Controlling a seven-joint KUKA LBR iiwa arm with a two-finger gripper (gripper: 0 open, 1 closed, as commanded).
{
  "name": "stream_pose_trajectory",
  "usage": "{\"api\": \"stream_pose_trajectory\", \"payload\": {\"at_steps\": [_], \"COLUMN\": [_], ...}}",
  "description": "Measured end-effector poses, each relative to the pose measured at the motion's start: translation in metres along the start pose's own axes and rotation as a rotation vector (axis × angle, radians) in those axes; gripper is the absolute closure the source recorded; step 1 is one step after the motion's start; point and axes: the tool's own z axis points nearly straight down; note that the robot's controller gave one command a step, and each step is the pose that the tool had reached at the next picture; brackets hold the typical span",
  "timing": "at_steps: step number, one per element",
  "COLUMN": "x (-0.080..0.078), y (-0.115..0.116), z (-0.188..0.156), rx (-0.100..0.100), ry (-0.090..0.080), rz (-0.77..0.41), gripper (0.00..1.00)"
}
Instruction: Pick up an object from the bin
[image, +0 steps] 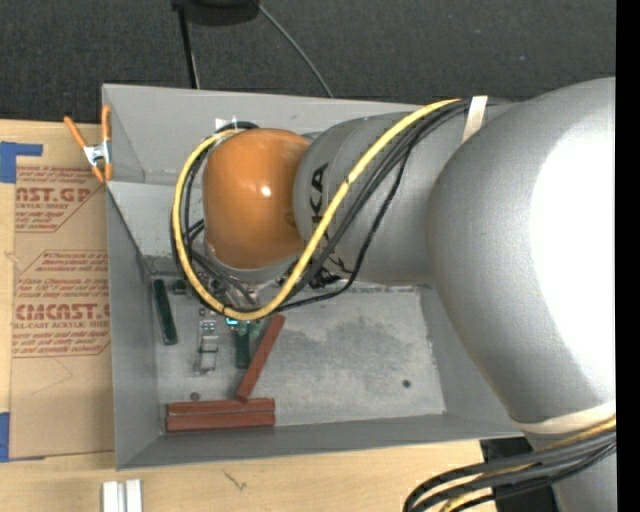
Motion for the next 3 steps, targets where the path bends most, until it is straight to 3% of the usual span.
{"api": "stream_pose_trajectory", "payload": {"at_steps": [1, 2, 3], "x": [-0.002, 0.035, 0.044], "y": [-0.001, -0.055, -0.067], "z": [-0.004, 0.028, 0.064], "rx": [-0.002, -0.002, 0.005], "ry": [-0.007, -0.010, -0.006], "rz": [0.002, -0.045, -0.222], "gripper": [0.00, 0.00, 0.00]}}
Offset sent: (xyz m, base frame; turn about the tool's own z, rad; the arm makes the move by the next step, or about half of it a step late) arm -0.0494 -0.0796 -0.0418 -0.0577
